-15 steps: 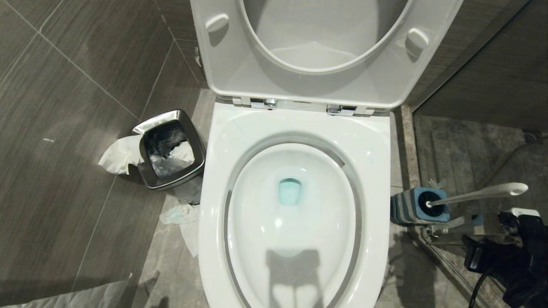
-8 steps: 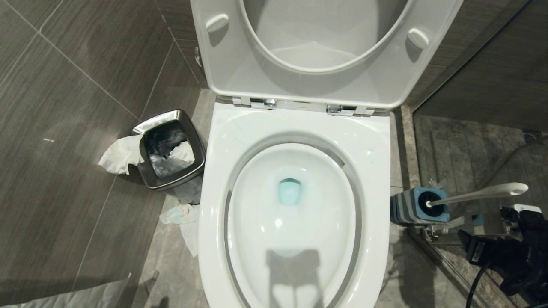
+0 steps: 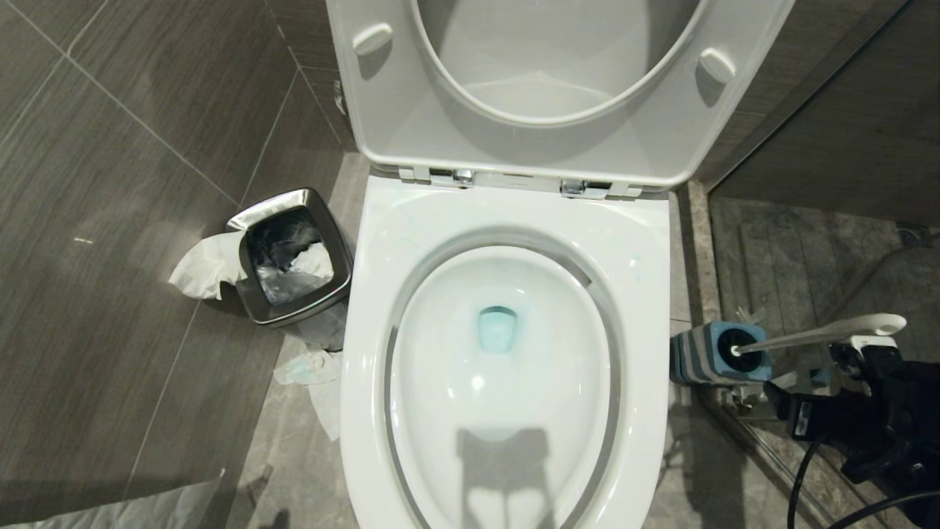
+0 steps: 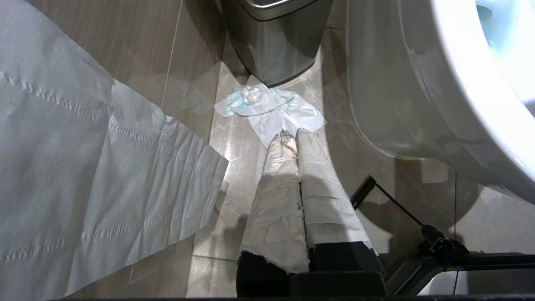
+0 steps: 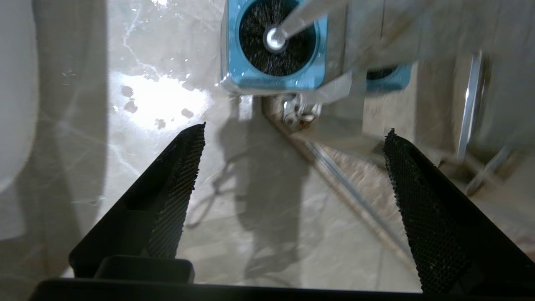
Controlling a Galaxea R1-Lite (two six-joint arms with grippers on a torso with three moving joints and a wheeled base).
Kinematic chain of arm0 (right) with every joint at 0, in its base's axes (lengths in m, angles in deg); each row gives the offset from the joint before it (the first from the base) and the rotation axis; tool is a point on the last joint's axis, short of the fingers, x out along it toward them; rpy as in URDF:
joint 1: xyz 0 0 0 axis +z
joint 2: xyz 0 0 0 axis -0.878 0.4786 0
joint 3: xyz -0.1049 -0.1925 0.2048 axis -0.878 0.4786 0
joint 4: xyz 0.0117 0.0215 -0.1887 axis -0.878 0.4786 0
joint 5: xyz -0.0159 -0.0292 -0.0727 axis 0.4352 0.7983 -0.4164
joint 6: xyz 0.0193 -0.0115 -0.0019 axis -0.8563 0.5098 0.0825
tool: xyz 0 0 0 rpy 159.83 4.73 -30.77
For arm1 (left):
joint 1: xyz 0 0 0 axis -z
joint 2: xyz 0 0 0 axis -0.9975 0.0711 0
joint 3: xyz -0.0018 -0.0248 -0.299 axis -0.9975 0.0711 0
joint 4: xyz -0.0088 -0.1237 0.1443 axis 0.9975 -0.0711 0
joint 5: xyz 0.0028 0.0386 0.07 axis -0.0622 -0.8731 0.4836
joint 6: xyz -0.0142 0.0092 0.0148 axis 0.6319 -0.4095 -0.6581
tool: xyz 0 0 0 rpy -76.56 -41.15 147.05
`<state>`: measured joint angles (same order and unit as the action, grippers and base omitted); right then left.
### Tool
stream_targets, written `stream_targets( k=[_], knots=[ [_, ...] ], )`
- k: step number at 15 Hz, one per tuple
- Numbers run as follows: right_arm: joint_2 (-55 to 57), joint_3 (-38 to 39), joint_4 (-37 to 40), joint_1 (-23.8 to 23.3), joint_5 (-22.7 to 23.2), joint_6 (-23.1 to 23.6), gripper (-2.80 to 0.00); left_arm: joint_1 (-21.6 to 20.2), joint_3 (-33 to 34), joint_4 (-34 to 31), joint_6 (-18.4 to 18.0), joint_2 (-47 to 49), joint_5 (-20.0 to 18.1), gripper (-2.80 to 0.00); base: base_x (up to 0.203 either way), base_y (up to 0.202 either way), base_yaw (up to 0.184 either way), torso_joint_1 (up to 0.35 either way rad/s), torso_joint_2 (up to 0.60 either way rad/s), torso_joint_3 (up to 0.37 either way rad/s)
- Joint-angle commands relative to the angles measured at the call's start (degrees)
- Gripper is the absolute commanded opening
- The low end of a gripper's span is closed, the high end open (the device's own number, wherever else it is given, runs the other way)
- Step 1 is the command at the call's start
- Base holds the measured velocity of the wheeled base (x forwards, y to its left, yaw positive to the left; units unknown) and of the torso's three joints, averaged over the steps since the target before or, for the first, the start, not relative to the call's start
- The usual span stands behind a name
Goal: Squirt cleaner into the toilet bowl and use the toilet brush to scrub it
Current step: Scrub the toilet bowl
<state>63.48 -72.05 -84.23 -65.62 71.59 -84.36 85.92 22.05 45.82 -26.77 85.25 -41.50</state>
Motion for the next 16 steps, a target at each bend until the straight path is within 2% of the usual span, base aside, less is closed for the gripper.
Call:
stream_targets(
  k=[1,6,10,16],
  knots=[
    [0.2,-1.2,-0.5,-0.8,-0.1,1.7,0.00,0.0,0.2,0.0,0.0,0.0,0.0,-2.80,0.000,0.000,0.000,0.000,0.00,0.000],
    [0.1,-4.6,-0.6,-3.0,-0.1,6.1,0.00,0.0,0.2,0.0,0.0,0.0,0.0,-2.80,0.000,0.000,0.000,0.000,0.00,0.000],
    [1.6,-9.7,-0.6,-3.0,-0.1,6.7,0.00,0.0,0.2,0.0,0.0,0.0,0.0,-2.80,0.000,0.000,0.000,0.000,0.00,0.000],
    [2.8,-12.4,-3.5,-2.9,-0.1,7.5,0.00,0.0,0.2,0.0,0.0,0.0,0.0,-2.80,0.000,0.000,0.000,0.000,0.00,0.000]
  ],
)
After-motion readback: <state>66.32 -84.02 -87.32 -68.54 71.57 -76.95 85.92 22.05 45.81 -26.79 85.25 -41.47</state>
